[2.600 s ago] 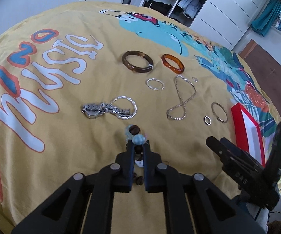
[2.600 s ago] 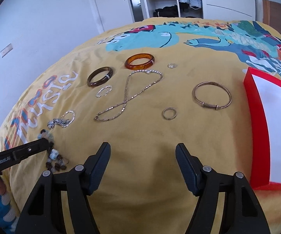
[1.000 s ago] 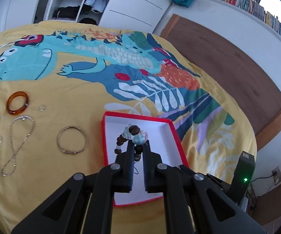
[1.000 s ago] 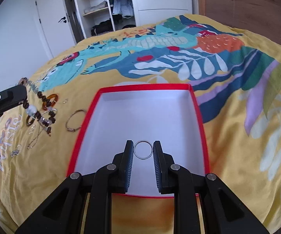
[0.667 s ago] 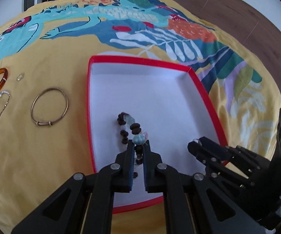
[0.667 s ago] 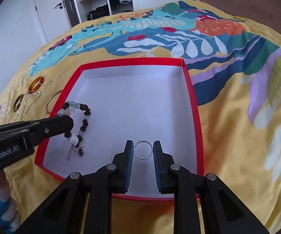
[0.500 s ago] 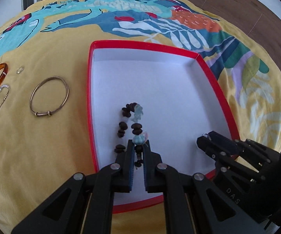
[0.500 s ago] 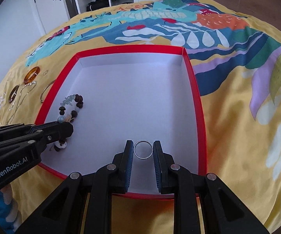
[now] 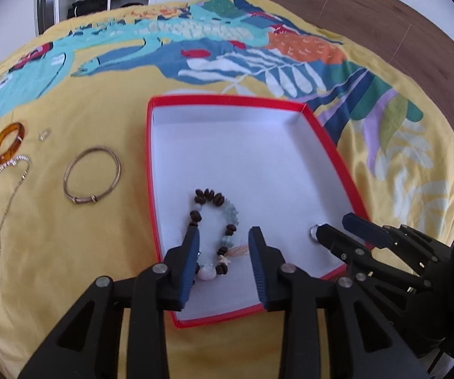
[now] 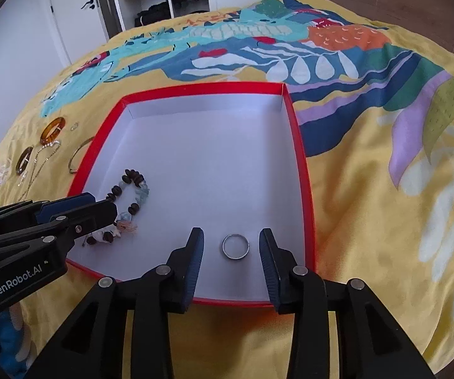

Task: Organize jewelry
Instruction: 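Withdraw both grippers from the red box back over the jewelry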

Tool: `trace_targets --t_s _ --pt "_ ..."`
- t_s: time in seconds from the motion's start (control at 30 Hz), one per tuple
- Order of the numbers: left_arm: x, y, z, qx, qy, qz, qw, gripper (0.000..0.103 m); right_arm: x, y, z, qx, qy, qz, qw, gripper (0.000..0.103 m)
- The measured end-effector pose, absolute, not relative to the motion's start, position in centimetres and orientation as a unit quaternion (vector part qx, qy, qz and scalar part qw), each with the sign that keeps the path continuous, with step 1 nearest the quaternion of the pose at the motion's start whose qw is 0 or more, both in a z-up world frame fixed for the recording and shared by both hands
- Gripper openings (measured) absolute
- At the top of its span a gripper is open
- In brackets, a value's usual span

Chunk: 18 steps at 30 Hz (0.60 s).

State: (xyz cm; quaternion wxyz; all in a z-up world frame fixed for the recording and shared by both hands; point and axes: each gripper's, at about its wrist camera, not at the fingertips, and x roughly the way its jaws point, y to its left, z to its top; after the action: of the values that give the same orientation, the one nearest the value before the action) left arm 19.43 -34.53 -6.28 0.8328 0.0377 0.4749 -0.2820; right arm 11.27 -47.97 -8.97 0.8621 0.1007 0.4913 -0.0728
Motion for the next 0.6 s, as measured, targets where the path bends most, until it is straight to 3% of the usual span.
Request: trace_targets --t_s 0.6 --pt "9.7 -24.6 2.7 0.027 0.422 -0.251 0.871 0.034 3.5 -43.3 1.6 0.117 0.415 -0.054 0.9 0.052"
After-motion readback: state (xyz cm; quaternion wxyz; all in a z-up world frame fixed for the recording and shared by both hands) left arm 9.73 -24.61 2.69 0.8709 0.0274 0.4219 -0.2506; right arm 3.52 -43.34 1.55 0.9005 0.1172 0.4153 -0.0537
